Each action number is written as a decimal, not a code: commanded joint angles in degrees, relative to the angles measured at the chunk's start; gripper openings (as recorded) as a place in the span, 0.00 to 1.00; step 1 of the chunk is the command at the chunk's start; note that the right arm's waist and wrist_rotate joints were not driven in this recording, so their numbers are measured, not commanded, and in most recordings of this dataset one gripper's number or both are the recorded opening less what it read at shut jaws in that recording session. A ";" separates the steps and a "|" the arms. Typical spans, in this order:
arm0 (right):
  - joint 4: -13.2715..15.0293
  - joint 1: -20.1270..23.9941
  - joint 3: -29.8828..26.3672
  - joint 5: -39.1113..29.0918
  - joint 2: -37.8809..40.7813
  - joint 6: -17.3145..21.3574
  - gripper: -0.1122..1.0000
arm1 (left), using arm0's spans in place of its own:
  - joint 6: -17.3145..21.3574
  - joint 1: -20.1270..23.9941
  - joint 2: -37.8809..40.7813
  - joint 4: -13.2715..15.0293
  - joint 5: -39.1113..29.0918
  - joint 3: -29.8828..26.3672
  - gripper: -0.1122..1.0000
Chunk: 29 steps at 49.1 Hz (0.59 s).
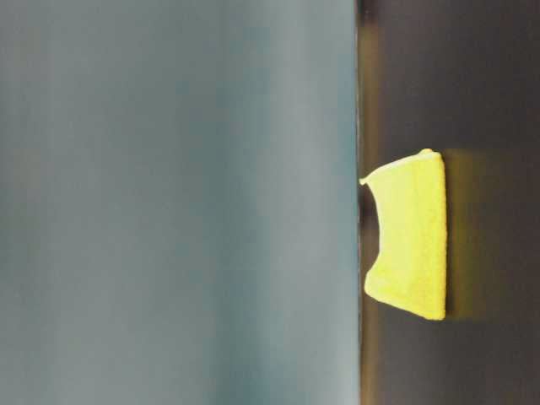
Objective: Push a yellow cloth with the left arm to wipe the desk.
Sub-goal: 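Move the left gripper forward toward the yellow cloth's near-left corner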
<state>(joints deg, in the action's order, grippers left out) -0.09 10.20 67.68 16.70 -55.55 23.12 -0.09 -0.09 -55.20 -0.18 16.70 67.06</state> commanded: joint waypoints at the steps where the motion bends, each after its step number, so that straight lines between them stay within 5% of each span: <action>1: -0.09 0.00 -0.88 0.18 0.53 0.00 0.13 | -0.44 2.29 1.41 -2.29 0.35 -0.97 0.15; 12: -0.09 -0.09 -0.62 -8.17 0.18 0.00 0.10 | -1.14 7.21 7.38 -2.29 0.70 -2.11 0.11; 29: -0.09 0.00 -0.53 -10.99 0.18 0.00 0.10 | -1.14 18.11 23.12 -2.29 0.70 -6.33 0.11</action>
<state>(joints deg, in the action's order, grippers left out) -0.18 10.20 67.68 5.71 -55.72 23.20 -1.23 15.56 -36.47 -2.29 16.88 63.28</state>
